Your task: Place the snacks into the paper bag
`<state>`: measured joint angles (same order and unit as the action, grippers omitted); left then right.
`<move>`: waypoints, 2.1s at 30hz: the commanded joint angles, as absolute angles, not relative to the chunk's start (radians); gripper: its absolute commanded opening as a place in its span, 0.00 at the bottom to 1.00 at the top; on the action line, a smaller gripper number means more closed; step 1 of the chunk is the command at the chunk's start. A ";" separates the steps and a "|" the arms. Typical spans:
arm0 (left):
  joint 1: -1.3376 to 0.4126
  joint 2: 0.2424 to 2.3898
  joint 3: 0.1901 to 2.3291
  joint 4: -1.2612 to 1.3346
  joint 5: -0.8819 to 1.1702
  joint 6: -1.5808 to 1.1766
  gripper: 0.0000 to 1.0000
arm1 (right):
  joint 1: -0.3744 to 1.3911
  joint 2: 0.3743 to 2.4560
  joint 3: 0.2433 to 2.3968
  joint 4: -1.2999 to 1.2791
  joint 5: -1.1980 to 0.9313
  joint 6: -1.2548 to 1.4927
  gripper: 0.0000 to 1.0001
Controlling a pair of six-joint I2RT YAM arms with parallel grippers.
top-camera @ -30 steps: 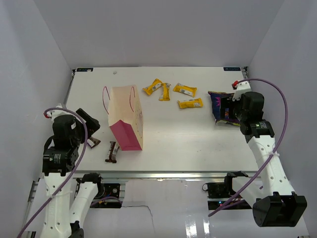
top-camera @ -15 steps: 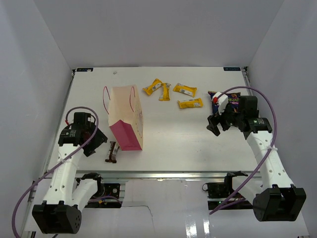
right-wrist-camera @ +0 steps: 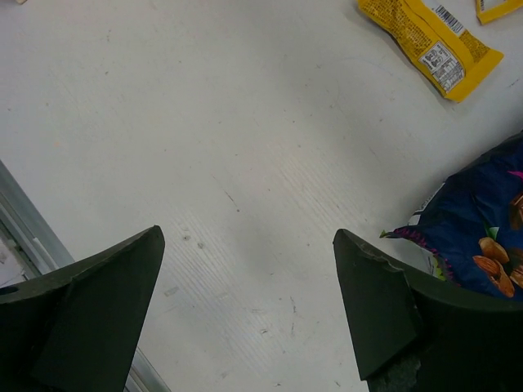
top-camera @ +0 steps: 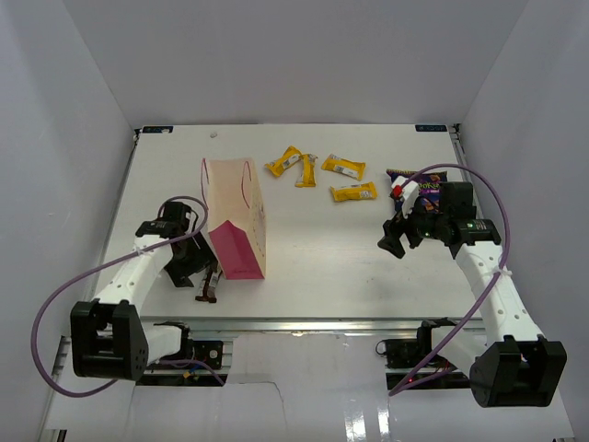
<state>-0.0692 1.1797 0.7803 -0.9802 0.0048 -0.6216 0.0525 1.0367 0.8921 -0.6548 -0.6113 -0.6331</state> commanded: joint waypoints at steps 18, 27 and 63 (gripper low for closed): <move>-0.164 1.309 0.885 -0.980 -0.078 -0.629 0.43 | 0.049 1.025 0.891 -0.640 -0.614 -0.647 0.90; -0.161 1.033 1.138 -1.037 -0.163 -0.735 0.28 | 0.048 1.023 0.902 -0.637 -0.614 -0.663 0.90; -0.405 1.322 1.677 -0.787 0.034 -0.508 0.58 | 0.051 1.274 1.035 -0.486 -0.612 -0.483 0.91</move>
<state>-0.4019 1.3598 1.6905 -0.7742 0.0761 -0.5190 0.0525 1.2156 0.9432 -0.5598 -0.5823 -0.5472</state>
